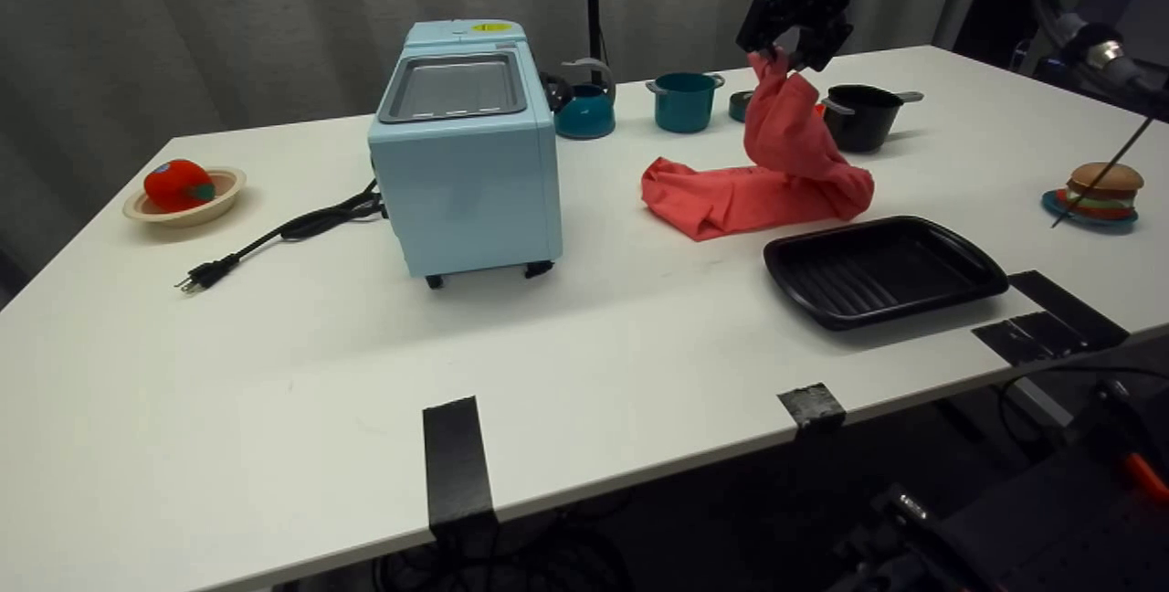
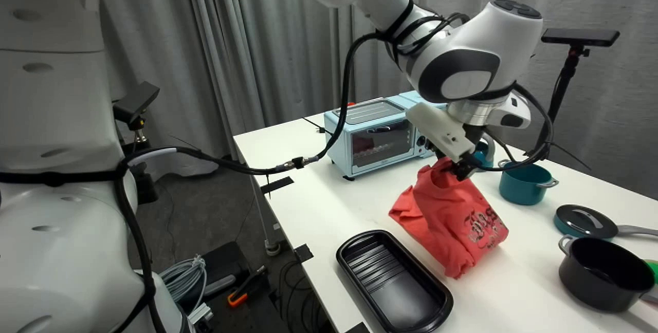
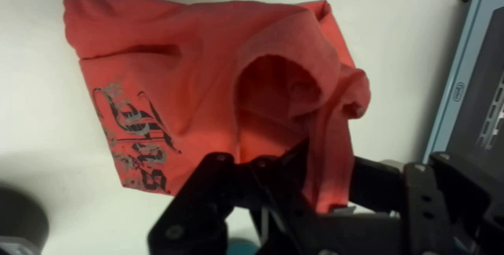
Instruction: Fold the shirt in half
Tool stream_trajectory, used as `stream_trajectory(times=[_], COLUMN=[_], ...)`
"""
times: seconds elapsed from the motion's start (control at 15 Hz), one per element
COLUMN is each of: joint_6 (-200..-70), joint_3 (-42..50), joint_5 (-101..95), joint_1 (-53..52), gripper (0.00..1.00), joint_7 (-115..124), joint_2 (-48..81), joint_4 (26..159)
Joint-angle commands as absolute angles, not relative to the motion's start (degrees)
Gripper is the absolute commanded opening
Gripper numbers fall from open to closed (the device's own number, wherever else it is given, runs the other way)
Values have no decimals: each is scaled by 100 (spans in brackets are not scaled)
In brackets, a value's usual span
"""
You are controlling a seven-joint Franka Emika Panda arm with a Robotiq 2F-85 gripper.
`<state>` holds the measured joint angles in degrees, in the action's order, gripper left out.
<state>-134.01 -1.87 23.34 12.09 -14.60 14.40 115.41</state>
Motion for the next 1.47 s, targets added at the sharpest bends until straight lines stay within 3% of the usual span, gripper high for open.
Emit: stream_trajectory(times=[0.0, 0.33, 0.4, 0.47, 1.07, 1.13, 1.4], joint_6=[-13855, -14369, -14396, -14391, -14318, -14310, -14301], joint_3=[-342, -539, -550, -554, -344, -314, -156], joint_5=[3158, 4298, 4487, 4680, 5623, 5612, 5421], joint_1=[1119, 964, 927, 897, 712, 712, 720], gripper=[0, 0, 25, 26, 93, 99, 100], joint_7=[-2137, -3079, -3228, -3398, -4642, -4680, -4601], joint_2=[1000, 793, 762, 742, 472, 441, 287], joint_4=[12158, 12577, 12622, 12656, 12815, 12815, 12831])
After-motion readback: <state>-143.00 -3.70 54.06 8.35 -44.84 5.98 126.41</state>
